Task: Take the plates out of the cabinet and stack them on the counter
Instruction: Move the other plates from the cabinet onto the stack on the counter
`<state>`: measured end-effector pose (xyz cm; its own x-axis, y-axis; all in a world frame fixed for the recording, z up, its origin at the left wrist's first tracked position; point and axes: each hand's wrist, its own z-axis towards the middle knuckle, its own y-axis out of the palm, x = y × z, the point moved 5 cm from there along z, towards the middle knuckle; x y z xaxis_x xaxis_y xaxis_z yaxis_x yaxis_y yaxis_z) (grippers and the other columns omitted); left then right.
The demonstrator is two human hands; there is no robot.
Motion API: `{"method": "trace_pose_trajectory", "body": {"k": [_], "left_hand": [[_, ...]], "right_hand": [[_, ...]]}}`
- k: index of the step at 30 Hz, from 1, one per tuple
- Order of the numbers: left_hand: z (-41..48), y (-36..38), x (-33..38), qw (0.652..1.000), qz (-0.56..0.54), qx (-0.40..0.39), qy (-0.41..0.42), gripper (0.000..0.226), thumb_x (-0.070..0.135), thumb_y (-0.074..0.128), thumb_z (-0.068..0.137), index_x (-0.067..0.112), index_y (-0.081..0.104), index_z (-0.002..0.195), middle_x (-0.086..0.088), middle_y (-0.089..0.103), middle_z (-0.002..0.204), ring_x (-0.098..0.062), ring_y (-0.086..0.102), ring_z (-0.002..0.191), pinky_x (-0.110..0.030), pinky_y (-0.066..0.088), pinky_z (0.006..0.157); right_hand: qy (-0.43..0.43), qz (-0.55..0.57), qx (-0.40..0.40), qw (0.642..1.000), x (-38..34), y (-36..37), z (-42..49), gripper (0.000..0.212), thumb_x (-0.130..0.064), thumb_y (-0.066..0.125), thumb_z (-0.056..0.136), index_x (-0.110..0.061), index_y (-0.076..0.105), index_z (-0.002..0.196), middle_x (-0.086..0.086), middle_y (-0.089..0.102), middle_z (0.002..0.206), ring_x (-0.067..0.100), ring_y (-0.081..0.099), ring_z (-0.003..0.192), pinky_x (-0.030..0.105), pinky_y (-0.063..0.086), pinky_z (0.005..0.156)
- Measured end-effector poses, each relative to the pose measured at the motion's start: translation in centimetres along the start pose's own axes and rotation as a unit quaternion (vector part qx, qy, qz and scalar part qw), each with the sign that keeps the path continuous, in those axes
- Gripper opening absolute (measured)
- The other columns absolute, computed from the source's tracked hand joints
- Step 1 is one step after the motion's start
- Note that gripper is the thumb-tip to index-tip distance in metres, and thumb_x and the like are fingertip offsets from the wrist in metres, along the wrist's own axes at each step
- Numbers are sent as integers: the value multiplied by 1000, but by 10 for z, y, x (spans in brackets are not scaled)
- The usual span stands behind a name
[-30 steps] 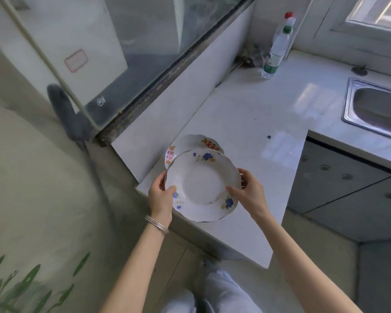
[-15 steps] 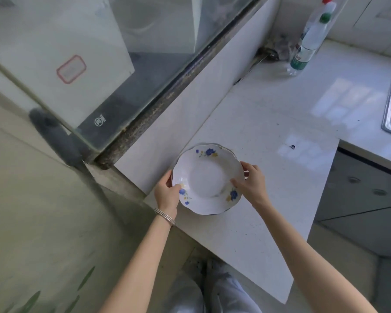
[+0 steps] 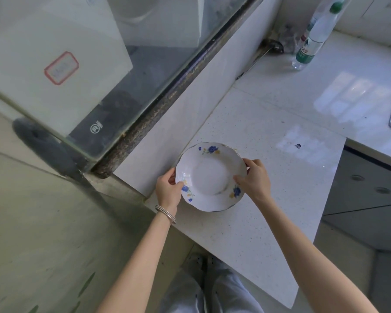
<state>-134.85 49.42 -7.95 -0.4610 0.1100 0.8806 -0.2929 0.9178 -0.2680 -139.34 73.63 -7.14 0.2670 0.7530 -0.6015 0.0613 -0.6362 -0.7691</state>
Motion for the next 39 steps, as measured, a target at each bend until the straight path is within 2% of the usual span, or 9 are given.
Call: {"method": "trace_pose_trajectory", "body": {"k": [2, 9, 13, 18, 22, 27, 30, 36, 39], "left_hand": [[2, 0, 0, 1000, 14, -2, 3, 36, -8, 62, 83, 10, 66, 114, -3, 66, 100, -19, 64, 86, -27, 56, 65], [10, -5, -3, 995, 96, -28, 24, 40, 4, 68, 80, 16, 64, 118, -13, 62, 116, -21, 66, 93, -46, 59, 80], [-3, -10, 17, 991, 121, -24, 52, 48, 0, 66, 83, 6, 55, 129, -9, 50, 125, -14, 59, 93, -28, 52, 88], [-25, -2, 51, 957, 221, -56, 178, 47, 7, 65, 84, 8, 54, 130, -10, 50, 129, -24, 55, 113, -36, 46, 101], [-47, 20, 77, 900, 303, -93, 299, 49, 13, 63, 86, 5, 52, 133, -12, 50, 135, -27, 48, 124, -29, 36, 101], [-73, 63, 96, 797, 392, -127, 442, 58, 34, 45, 82, 4, 55, 130, -16, 56, 134, -36, 50, 125, -48, 37, 106], [-86, 91, 96, 732, 434, -171, 497, 60, 41, 40, 82, 7, 55, 130, -14, 56, 134, -35, 51, 125, -52, 36, 105], [-121, 134, 75, 612, 475, -281, 566, 63, 49, 32, 86, 17, 49, 137, -9, 48, 143, -36, 42, 133, -59, 31, 106], [-146, 151, 59, 558, 468, -330, 600, 60, 50, 39, 87, 20, 46, 139, -7, 44, 147, -35, 38, 136, -58, 20, 110]], "right_hand": [[-1, -3, -4, 1000, 0, -1, 1, 48, -16, 66, 74, -17, 57, 121, 5, 50, 110, 16, 48, 88, 31, 45, 66], [3, 32, -6, 999, 5, 1, -1, 59, -17, 71, 74, -10, 51, 129, 9, 45, 118, 26, 48, 109, 39, 48, 89], [-36, 35, -15, 999, 3, -5, -7, 63, -19, 71, 78, -6, 45, 134, 11, 45, 129, 27, 46, 116, 39, 44, 97], [-96, 4, 10, 995, -2, -29, -27, 61, -26, 64, 86, -8, 39, 138, 8, 42, 139, 24, 43, 125, 32, 37, 99], [-116, -54, 69, 989, 7, -58, -49, 55, -29, 57, 90, -12, 38, 139, 7, 43, 142, 26, 42, 127, 43, 34, 105], [-85, -155, 130, 976, 33, -86, -84, 57, -35, 51, 92, -14, 33, 142, 6, 36, 148, 23, 26, 140, 44, 15, 114], [-41, -182, 166, 968, 51, -96, -111, 57, -36, 49, 93, -15, 32, 143, 6, 35, 149, 23, 25, 140, 44, 14, 114], [88, -175, 231, 953, 83, -96, -185, 60, -35, 46, 88, -12, 35, 141, 10, 38, 147, 26, 32, 137, 48, 23, 111], [164, -163, 250, 940, 98, -88, -227, 61, -34, 51, 87, -12, 34, 141, 10, 35, 148, 27, 30, 138, 50, 23, 110]]}}
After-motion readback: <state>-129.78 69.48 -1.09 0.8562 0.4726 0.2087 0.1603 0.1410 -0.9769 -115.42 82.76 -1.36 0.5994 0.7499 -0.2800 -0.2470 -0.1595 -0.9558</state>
